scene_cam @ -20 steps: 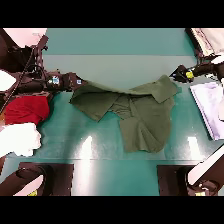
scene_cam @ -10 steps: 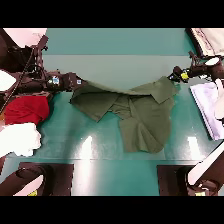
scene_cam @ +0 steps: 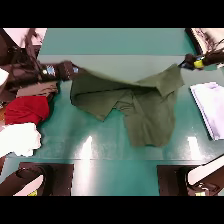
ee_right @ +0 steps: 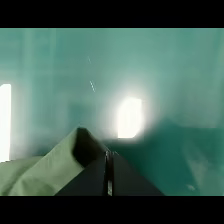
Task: Fold the shirts.
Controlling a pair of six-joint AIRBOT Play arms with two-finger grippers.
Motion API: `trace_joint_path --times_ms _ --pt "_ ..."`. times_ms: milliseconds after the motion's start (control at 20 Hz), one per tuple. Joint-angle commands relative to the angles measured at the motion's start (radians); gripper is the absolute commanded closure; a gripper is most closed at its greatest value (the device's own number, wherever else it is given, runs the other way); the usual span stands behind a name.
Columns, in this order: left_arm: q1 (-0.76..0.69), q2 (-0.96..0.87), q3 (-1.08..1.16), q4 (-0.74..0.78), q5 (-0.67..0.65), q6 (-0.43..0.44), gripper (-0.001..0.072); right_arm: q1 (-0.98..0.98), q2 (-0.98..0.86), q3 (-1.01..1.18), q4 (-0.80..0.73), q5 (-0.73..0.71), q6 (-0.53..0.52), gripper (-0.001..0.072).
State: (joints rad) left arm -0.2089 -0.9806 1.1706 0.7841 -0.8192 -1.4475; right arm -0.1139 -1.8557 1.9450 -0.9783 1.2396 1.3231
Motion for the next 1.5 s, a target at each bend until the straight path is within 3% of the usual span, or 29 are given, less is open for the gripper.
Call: trace_joint_path --times_ms 0,300,550,850,1050,1250,1450 --pt "0.000 0.001 0.177 0.092 0.040 -0.001 0.0682 -0.022 0.178 0.001 -0.056 -0.027 -0.005 0.0701" --pt "0.000 0.001 0.640 0.369 0.008 -0.047 0.0682 -0.040 0.516 0.001 -0.065 -0.167 -0.005 0.0702" --pt "0.000 0.002 0.888 0.419 -0.062 -0.045 0.0682 -0.040 0.740 0.001 -0.072 -0.255 -0.005 0.0701" --pt "0.000 0.080 0.932 0.401 -0.075 -0.065 0.0682 -0.040 0.955 0.001 -0.079 -0.298 -0.035 0.0702" --pt "0.000 0.145 0.933 0.369 -0.079 -0.121 0.0682 -0.040 1.043 0.001 -0.192 -0.299 -0.033 0.0702" --pt "0.000 0.132 0.888 0.392 -0.229 -0.185 0.0683 -0.040 1.025 0.007 -0.201 -0.225 -0.026 0.0703" --pt "0.000 0.034 0.674 0.622 -0.431 -0.251 0.0682 -0.011 0.780 0.126 -0.193 0.085 0.076 0.0703"
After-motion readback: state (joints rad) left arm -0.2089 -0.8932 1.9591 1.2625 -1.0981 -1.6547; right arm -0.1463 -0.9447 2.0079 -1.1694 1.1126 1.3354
